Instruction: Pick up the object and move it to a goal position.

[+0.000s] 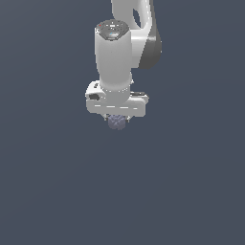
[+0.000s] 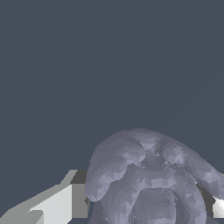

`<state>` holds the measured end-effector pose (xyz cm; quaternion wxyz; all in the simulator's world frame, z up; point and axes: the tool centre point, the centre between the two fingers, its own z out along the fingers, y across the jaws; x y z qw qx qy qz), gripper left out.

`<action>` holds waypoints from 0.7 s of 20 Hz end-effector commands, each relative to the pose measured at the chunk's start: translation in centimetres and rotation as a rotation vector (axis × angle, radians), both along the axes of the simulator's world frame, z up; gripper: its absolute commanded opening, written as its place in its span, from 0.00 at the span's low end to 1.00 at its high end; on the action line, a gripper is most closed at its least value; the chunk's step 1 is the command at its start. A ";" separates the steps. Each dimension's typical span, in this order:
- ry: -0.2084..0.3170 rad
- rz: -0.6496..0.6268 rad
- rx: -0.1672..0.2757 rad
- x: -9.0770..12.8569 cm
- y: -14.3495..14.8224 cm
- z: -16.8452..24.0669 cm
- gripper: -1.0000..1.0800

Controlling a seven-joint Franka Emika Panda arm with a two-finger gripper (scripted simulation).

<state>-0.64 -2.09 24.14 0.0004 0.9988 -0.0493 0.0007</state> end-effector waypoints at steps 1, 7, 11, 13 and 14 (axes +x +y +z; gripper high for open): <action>0.001 0.000 0.000 0.3 0.5 2.7 0.00; 0.001 0.000 0.000 1.3 1.5 8.9 0.00; 0.001 0.000 0.000 1.9 2.2 12.8 0.00; 0.001 0.000 0.000 2.3 2.5 14.5 0.00; 0.001 0.000 0.000 2.4 2.7 15.3 0.00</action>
